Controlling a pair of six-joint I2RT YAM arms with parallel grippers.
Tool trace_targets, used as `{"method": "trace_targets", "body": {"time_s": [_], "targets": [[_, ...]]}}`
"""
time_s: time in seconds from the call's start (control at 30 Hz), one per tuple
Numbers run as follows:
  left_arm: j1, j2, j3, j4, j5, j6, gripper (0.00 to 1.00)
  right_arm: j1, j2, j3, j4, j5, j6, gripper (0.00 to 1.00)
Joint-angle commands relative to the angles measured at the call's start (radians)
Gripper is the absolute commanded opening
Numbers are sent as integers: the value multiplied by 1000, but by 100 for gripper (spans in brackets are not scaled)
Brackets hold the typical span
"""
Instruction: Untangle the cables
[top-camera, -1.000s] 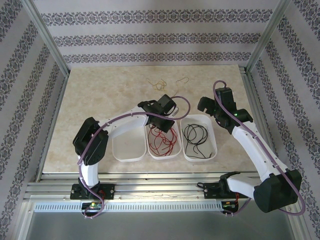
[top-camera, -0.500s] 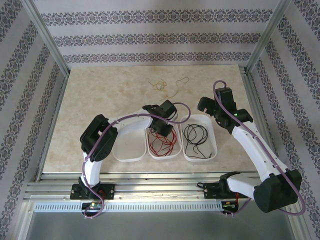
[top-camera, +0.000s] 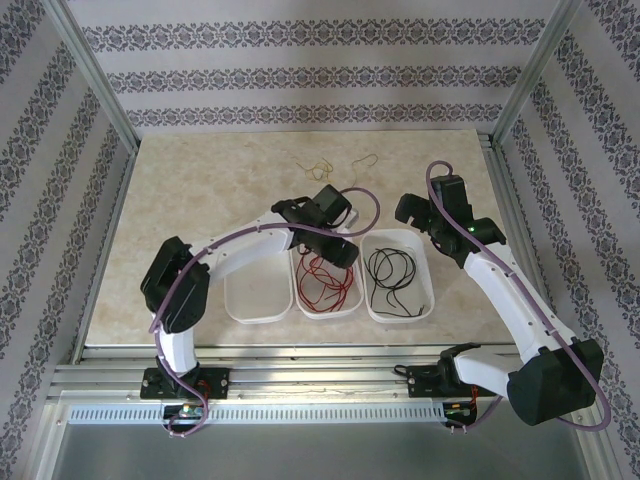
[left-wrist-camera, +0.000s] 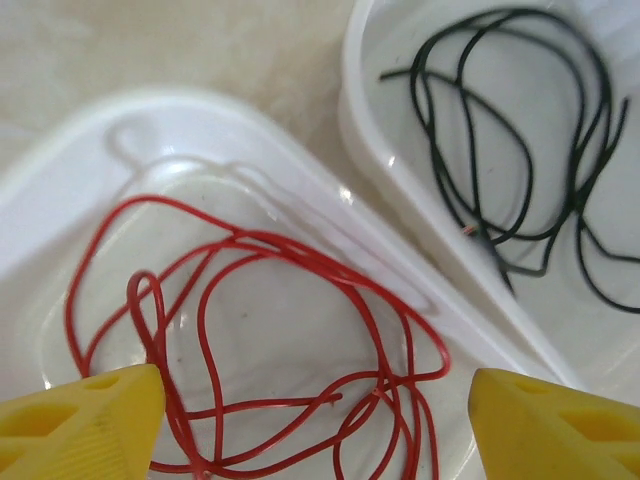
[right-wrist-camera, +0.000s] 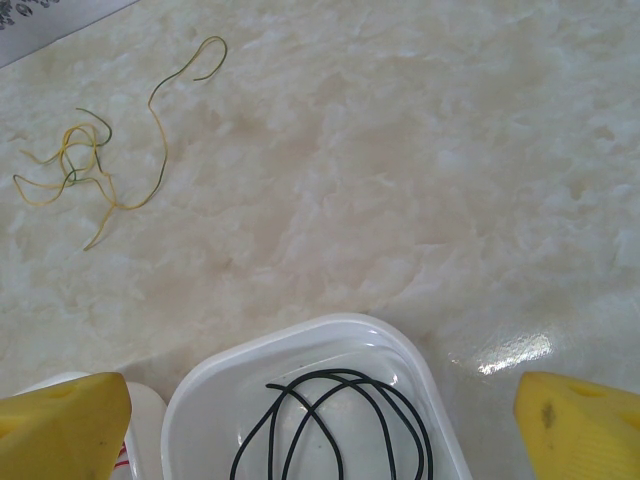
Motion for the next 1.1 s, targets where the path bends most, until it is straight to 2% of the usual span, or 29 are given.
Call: {"method": "trace_targets", "body": {"time_s": [0.0,0.17,0.37,0.63,0.93,1.07], "targets": [[0,-40,34,-63,-44,12,85,-10,-17,6,-4,-9,5,98],[1,-55,78,-96,-168,64,89,-10,-27,3,-3,2,1,98],[39,-15,182,-42,-293,115,92,-11,-25,-3,2,9,2,98],[150,183,426,30,-250,113,92,-12,-36,-7,-8,10,4,98],[272,537,909,-103,-185,57,90,-19,-65,-28,-20,29,23,98],[311,635,1040,-100,-160,30,90,-24,-66,-32,-25,41,29,98]]}}
